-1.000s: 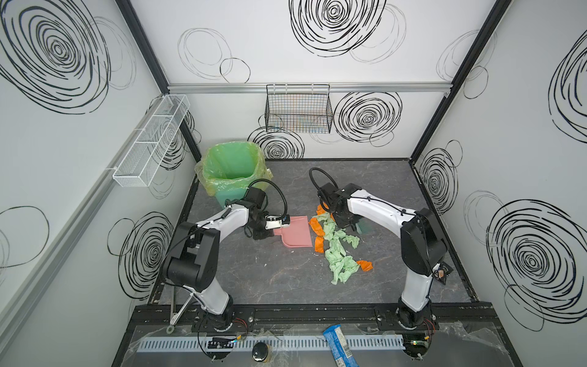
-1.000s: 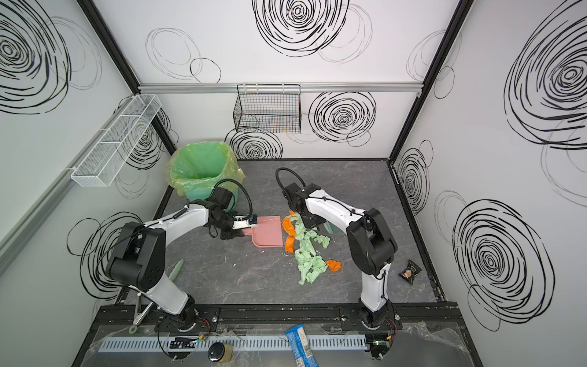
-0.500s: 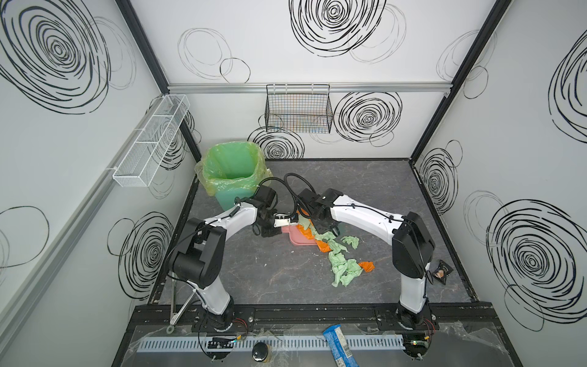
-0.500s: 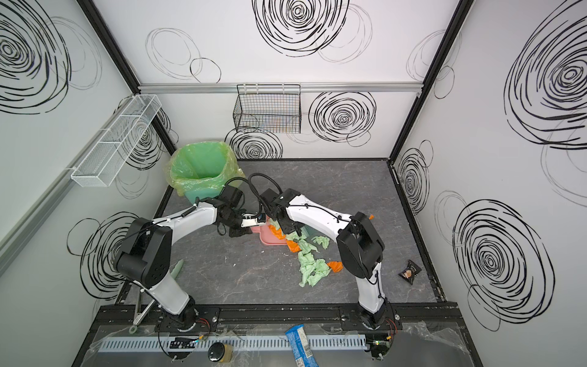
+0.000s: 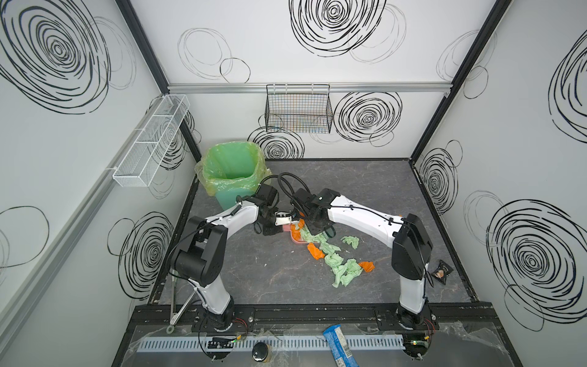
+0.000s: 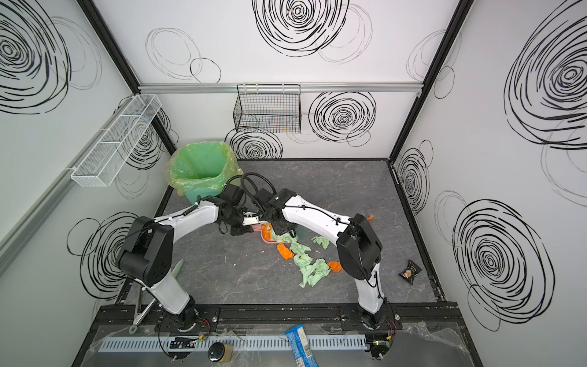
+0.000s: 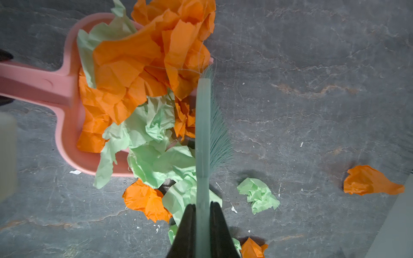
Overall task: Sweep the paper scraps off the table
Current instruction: 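Sweep the scraps into the dustpan with the right brush while the left holds it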
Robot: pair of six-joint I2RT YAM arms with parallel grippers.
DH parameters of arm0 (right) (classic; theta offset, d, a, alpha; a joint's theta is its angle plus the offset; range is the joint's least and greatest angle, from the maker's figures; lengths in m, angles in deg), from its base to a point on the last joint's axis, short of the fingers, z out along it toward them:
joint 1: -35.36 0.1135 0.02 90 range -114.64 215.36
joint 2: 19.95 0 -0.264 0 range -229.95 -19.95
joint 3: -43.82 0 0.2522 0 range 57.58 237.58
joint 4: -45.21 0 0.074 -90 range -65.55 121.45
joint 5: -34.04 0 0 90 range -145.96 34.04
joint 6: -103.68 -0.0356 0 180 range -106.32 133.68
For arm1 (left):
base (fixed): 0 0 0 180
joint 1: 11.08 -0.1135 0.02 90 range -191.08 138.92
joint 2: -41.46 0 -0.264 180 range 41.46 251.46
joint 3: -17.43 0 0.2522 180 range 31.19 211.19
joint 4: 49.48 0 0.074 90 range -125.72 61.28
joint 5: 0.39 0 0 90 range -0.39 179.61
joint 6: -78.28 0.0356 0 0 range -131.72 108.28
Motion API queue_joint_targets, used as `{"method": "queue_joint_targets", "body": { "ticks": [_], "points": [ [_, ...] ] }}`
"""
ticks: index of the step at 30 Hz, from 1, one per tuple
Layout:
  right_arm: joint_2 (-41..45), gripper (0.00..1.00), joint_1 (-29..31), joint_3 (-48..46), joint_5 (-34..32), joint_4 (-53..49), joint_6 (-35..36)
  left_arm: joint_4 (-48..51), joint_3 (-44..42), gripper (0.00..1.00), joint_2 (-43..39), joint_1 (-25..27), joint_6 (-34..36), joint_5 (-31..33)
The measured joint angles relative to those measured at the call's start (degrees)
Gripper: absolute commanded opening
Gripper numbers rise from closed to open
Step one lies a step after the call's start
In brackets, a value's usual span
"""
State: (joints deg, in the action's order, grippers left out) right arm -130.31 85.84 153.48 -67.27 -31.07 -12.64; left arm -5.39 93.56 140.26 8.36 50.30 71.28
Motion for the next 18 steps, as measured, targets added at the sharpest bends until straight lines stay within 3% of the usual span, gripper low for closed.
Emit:
{"method": "queue_joint_targets", "body": {
  "ticks": [12, 18],
  "points": [
    [12.92, 0.00, -6.27, -0.28, -1.79, -4.94, -1.44, -0.04, -1.36, 0.00, -0.46, -0.87, -0.37, -5.95],
    [22.53, 0.00, -12.70, -8.92, -2.16, -4.39, -1.57, 0.59, -1.07, 0.00, -2.69, -1.20, -0.61, -8.96]
  ]
}}
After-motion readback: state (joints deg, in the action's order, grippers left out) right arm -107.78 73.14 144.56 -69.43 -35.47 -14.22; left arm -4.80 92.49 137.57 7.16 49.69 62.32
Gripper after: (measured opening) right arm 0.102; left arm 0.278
